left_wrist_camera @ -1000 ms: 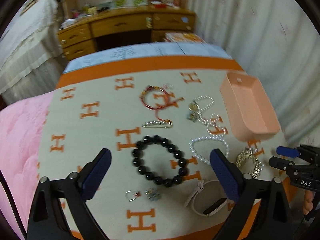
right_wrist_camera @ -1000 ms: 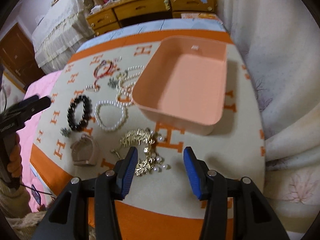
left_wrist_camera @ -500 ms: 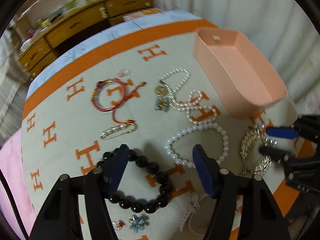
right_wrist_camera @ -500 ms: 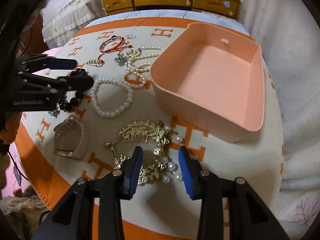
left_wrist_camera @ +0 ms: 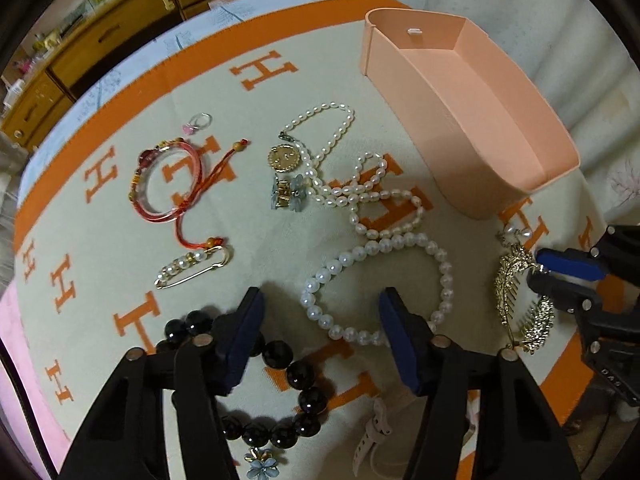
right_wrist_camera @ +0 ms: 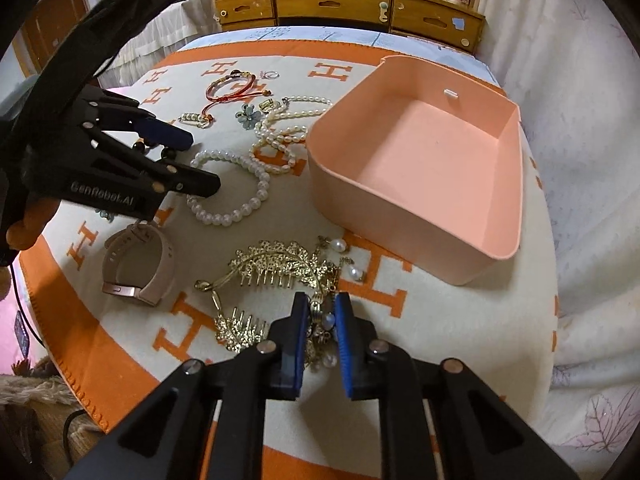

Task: Organize jewelry
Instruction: 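Grasp the gold leaf hair comb with the right gripper, then carry the gold comb into the peach tray while the left gripper drops pearls there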

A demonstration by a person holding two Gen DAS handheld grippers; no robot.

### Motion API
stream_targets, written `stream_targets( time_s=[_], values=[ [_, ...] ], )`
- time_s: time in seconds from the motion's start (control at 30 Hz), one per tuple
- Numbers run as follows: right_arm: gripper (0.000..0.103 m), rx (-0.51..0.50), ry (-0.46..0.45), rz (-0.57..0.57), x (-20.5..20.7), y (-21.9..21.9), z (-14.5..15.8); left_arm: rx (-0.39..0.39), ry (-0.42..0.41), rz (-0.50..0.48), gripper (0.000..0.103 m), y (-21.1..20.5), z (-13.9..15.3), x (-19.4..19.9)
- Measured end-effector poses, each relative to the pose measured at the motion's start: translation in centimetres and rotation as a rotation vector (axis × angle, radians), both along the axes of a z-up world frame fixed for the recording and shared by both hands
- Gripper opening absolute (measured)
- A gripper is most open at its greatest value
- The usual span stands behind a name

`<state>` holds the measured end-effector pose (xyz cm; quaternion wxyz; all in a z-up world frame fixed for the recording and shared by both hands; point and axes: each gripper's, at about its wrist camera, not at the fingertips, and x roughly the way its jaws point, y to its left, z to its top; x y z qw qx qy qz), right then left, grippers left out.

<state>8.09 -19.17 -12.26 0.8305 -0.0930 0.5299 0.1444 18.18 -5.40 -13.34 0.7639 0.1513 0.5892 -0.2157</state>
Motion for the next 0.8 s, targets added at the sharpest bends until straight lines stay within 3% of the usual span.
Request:
stream_targets(
  time_s=[0.03, 0.07, 0.1, 0.13, 0.17, 0.33, 0.47, 0.8],
  values=[
    [0.014, 0.007, 0.002, -0.005, 0.0, -0.2, 0.0, 0.001, 0.000, -0.006, 0.048, 0.0, 0.1, 0.2],
    [0.014, 0.014, 0.005, -0.010, 0.0, -0.3, 0.0, 0.001, 0.003, -0.005, 0.038, 0.1, 0.1, 0.6],
    [0.014, 0.017, 0.006, -0.014, 0.0, -0.3, 0.0, 0.001, 0.011, 0.000, 0.019, 0.2, 0.2, 0.9],
    [0.014, 0.023, 0.007, -0.019, 0.0, -0.4, 0.1, -0.002, 0.025, 0.012, 0.010, 0.3, 0.3, 1.3],
    [0.014, 0.028, 0.008, -0.023, 0.0, -0.5, 0.1, -0.008, 0.041, 0.021, 0.006, 0.3, 0.3, 1.7],
    [0.008, 0.061, 0.002, -0.038, 0.0, -0.8, 0.7, -0.027, 0.063, 0.076, 0.005, 0.7, 0.5, 2.6],
    [0.008, 0.093, -0.031, -0.037, -0.2, -1.0, 2.0, -0.100, 0.043, 0.125, 0.005, 1.3, 2.2, 2.1],
    [0.008, 0.154, -0.133, -0.047, -0.7, -1.7, 6.0, -0.269, -0.104, 0.132, 0.005, 0.5, 11.0, -0.3]
  ],
)
